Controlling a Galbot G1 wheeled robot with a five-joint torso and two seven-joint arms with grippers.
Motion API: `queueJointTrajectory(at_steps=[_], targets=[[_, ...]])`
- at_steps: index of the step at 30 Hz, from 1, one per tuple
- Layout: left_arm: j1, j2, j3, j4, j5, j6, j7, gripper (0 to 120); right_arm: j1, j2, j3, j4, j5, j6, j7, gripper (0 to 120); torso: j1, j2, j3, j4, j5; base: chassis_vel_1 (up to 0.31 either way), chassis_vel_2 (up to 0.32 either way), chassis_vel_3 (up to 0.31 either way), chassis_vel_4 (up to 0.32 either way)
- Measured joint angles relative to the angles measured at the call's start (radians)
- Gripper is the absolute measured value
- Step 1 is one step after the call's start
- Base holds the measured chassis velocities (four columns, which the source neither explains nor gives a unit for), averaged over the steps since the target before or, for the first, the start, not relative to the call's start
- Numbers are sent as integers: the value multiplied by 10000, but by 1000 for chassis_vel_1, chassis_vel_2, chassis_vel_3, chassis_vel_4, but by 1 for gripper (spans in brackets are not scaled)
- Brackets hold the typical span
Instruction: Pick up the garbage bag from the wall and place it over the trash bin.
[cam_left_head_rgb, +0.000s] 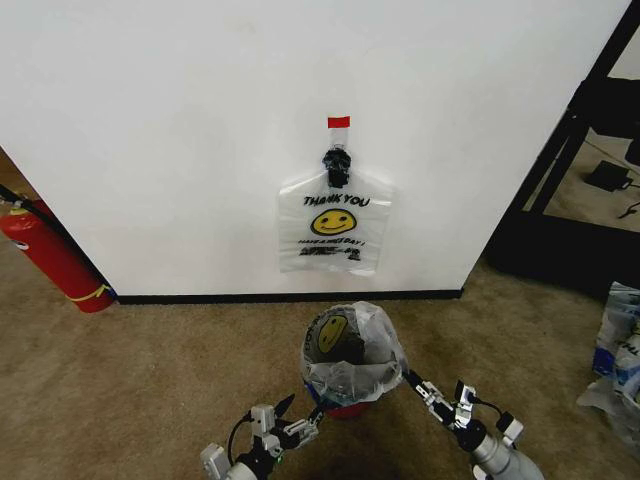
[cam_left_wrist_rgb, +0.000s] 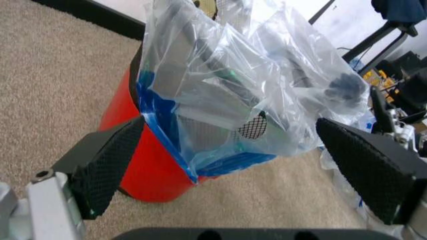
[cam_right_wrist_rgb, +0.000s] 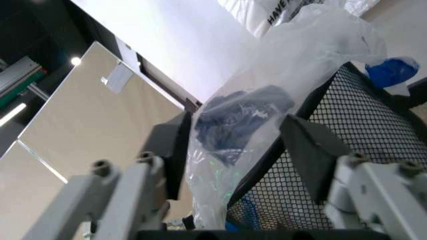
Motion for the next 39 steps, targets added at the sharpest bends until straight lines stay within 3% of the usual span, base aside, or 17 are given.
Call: queueJointTrajectory(at_steps=[11, 14, 39], targets=[[-6, -7, 29, 59, 15, -33, 16, 100, 5, -20, 49, -43, 83, 177, 87, 5, 0, 0, 0, 0, 0, 0, 0, 0, 0], [-6, -2, 25, 64, 16, -38, 18, 100, 23, -13, 46, -42, 111, 213, 131, 0, 0, 0, 0, 0, 0, 0, 0, 0, 0], [77, 18, -15, 140, 33, -217, 166, 100, 174, 37, -41, -332, 136, 851, 624, 0, 0, 0, 0, -1, 0, 0, 0, 0, 0]])
